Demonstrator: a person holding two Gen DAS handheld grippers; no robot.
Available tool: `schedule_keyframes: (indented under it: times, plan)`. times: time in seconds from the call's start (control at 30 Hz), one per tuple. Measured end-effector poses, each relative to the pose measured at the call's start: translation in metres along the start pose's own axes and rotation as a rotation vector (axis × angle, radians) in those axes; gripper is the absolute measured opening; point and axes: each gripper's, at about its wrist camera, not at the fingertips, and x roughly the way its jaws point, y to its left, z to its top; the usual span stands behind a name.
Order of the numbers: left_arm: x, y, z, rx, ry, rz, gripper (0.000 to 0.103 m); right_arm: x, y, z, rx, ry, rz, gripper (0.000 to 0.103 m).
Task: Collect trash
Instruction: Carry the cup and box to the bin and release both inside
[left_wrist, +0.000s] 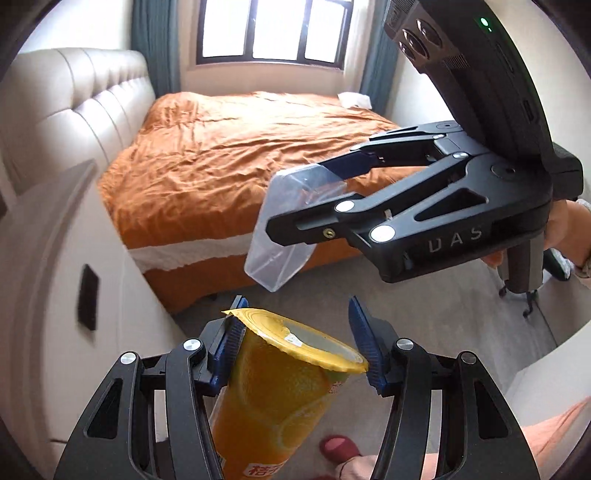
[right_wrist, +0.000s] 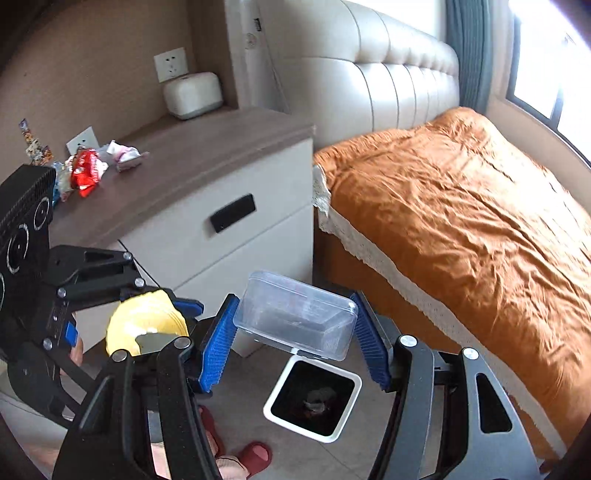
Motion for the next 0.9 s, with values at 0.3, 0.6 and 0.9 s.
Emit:
schedule_keyframes:
  times: [0.3, 0.6, 0.9]
  plan:
    - [0.165, 0.001, -0.067, -0.006, 0.088, -0.105, 0.056, 0.113, -0.06, -0.09, 0.103, 0.075, -0.008, 0.062]
    - [0.274, 0.019, -0.146, 0.003, 0.165, -0.075, 0.098, 0.226, -0.075, -0.183, 0.131, 0.171, -0.01, 0.099]
    - [0.275, 0.028, -0.158, -0.018, 0.201, -0.027, 0.098, 0.239, -0.079, -0.192, 0.161, 0.207, -0.033, 0.098]
